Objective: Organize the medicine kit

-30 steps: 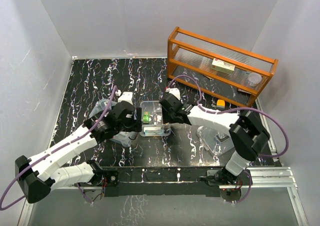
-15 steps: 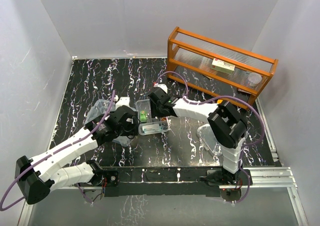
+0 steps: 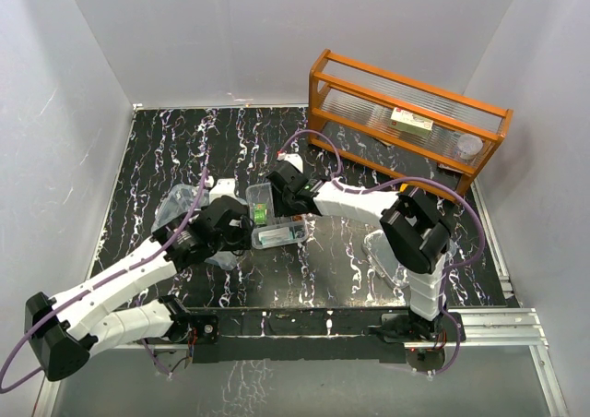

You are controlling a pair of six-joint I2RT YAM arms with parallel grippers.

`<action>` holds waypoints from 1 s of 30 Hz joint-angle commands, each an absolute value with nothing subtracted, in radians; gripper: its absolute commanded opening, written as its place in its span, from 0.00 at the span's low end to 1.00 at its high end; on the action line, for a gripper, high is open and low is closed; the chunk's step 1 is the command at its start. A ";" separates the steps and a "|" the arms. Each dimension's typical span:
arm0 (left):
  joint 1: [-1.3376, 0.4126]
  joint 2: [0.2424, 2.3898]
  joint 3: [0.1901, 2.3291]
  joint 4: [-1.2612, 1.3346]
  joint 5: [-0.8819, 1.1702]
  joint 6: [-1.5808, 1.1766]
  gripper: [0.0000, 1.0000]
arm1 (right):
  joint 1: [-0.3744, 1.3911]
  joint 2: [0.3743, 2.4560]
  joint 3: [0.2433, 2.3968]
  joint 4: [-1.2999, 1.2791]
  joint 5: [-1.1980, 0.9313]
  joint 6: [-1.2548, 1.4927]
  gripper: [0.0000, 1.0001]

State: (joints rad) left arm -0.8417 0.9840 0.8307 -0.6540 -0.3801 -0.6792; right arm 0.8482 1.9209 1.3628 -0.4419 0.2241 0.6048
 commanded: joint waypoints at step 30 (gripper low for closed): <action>-0.843 0.756 0.820 -0.768 -0.596 -0.800 0.55 | 0.938 2.021 1.486 -0.438 0.377 0.648 0.40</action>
State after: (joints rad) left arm -0.8417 0.8013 0.8280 -0.7387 -0.5400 -0.7712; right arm 0.9360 1.9915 1.4445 -0.4648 0.3866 0.6529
